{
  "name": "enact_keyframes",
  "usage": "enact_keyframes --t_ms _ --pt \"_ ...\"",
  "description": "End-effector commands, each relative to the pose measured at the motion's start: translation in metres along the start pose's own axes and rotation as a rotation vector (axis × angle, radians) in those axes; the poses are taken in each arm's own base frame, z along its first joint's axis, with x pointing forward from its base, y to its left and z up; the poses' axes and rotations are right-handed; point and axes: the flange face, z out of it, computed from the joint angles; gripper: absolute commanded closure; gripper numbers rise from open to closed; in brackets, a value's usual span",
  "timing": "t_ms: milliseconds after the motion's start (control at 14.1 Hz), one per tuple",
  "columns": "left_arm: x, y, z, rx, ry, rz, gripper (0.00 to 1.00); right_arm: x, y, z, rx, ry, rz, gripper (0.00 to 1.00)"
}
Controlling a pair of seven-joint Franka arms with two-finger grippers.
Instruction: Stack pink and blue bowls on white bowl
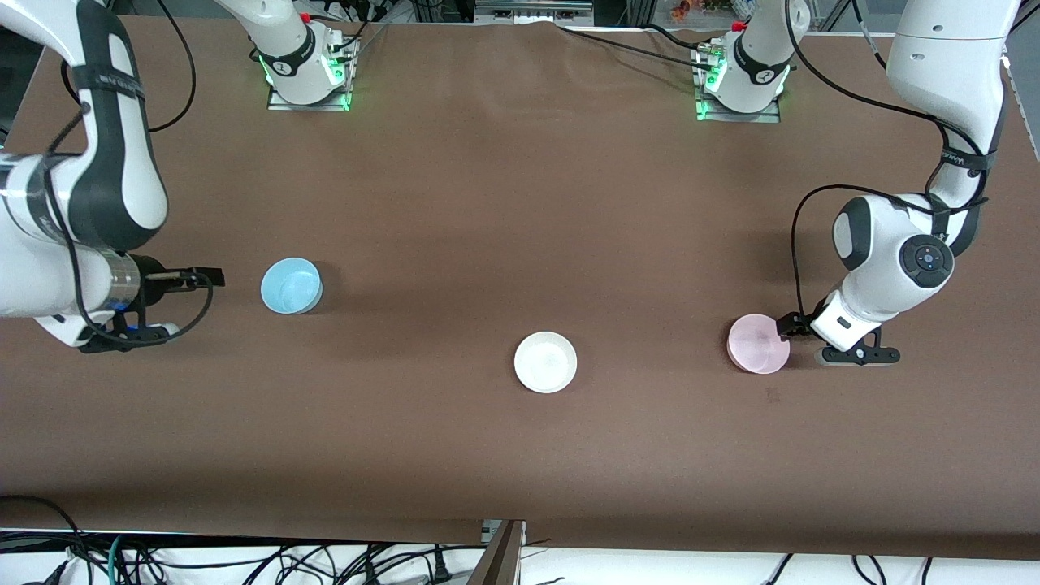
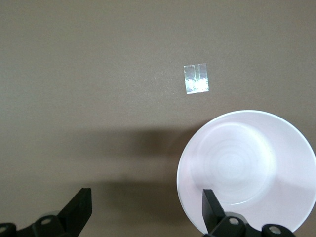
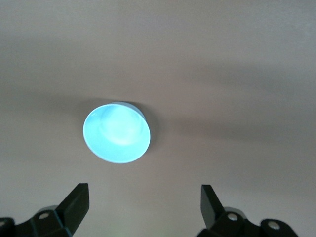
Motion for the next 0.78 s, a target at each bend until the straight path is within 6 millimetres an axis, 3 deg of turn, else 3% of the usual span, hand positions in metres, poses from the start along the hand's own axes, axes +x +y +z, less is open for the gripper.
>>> enact_keyframes --t_ms 0,284,498,711 --pt "0.000 0.005 0.005 0.001 0.021 0.003 0.05 0.016 0.005 0.029 0.011 0.005 0.007 0.00" --pt "-0.003 0.015 0.014 -0.004 0.021 -0.010 0.08 0.023 0.016 0.088 0.007 0.025 0.025 0.00" --pt "-0.004 0.015 0.016 -0.004 0.017 -0.013 0.15 0.015 0.021 0.117 0.005 0.046 0.022 0.00" --pt "-0.004 0.015 0.017 -0.004 0.015 -0.013 0.23 -0.005 0.015 0.134 0.001 0.115 0.035 0.00"
